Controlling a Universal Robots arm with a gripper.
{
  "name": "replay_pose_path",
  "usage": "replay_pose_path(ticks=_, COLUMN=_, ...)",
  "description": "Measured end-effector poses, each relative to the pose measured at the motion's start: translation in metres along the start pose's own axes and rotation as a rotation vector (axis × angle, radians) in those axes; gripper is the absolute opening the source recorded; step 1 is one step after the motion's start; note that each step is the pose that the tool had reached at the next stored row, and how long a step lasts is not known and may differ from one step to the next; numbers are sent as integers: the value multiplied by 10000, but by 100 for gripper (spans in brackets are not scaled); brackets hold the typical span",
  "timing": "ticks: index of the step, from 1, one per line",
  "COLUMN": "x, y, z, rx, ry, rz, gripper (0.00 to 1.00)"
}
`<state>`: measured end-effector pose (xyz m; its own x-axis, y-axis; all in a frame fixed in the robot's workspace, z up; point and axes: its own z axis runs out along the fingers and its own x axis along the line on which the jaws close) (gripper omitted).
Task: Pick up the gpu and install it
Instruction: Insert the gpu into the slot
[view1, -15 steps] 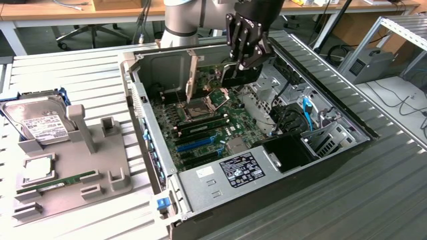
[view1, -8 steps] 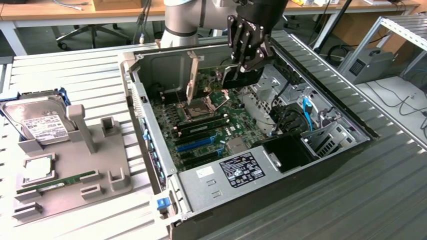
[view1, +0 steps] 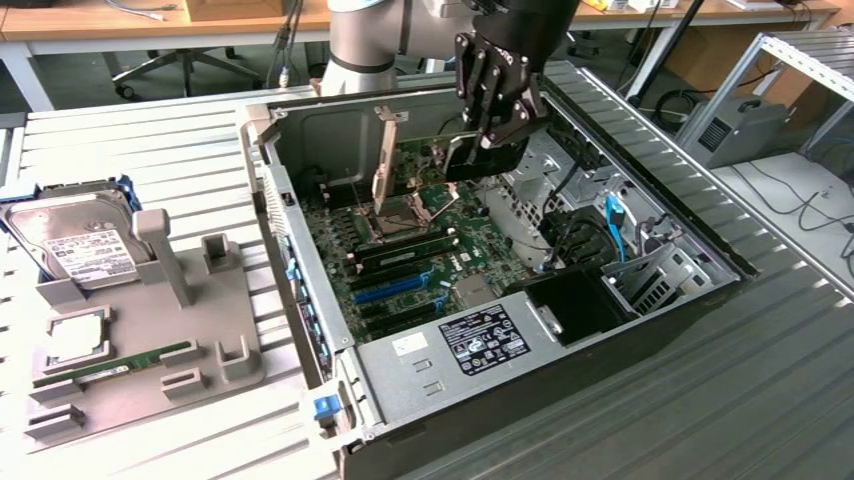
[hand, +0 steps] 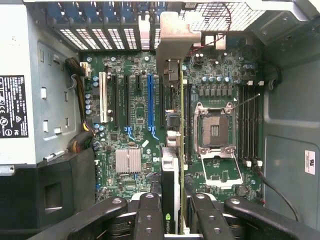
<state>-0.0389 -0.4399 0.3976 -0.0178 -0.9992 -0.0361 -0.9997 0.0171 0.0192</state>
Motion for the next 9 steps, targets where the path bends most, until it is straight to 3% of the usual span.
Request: replay_pose_path(ticks=9, x=3, y=11, z=61, rx=-1, ry=2, rz=0, gripper=27)
